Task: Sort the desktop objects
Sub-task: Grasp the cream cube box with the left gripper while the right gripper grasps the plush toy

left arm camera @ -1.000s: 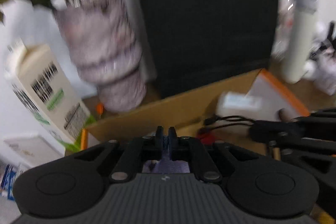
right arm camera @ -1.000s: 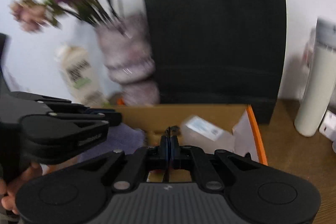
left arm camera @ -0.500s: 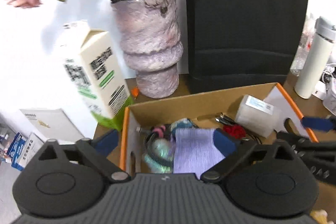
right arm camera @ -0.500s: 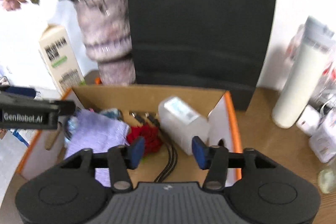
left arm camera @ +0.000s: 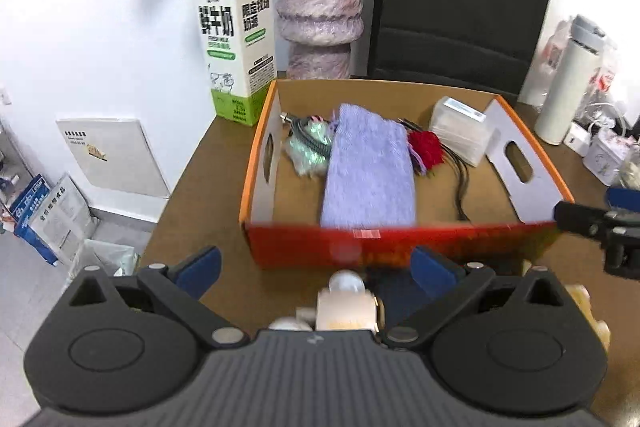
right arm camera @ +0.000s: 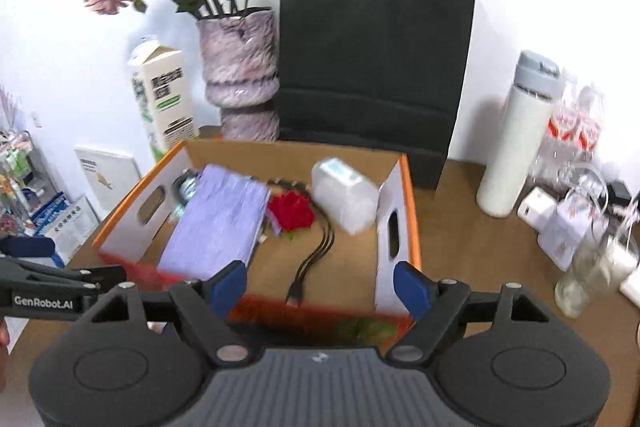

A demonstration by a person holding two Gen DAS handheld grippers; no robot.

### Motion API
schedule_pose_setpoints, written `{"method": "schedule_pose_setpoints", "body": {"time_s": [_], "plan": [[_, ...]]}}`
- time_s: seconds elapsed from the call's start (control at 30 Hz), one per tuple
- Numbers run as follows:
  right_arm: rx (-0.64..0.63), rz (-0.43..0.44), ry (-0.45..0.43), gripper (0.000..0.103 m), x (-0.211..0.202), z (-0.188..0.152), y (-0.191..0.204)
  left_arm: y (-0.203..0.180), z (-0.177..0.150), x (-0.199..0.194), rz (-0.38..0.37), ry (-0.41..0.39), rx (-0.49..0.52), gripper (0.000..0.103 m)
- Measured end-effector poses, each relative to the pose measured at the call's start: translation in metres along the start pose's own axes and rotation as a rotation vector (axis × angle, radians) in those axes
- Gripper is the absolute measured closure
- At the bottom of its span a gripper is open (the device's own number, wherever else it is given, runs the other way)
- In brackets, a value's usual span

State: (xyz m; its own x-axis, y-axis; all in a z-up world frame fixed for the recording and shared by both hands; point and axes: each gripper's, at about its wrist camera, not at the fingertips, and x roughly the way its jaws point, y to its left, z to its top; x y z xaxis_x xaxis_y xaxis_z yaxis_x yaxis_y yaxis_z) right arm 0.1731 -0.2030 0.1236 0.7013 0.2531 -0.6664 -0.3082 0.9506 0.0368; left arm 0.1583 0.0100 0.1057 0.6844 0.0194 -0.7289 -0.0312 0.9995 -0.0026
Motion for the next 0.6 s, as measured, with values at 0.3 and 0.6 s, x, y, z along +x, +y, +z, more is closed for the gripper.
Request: {"method": "schedule_pose_setpoints", "body": {"time_s": [0.3, 0.6], "plan": [[0.069, 0.112, -0.078, 0.018, -0.050, -0.096, 0.012, -0.007, -0.101, -0.028, -0.035, -0.061, 0.011, 0.000], [0.038, 0.031, -0.163, 0.018, -0.095, -0.210, 0.021, -0.002, -0.196, -0.056, 0.016, -0.107, 0.032, 0.000]]}}
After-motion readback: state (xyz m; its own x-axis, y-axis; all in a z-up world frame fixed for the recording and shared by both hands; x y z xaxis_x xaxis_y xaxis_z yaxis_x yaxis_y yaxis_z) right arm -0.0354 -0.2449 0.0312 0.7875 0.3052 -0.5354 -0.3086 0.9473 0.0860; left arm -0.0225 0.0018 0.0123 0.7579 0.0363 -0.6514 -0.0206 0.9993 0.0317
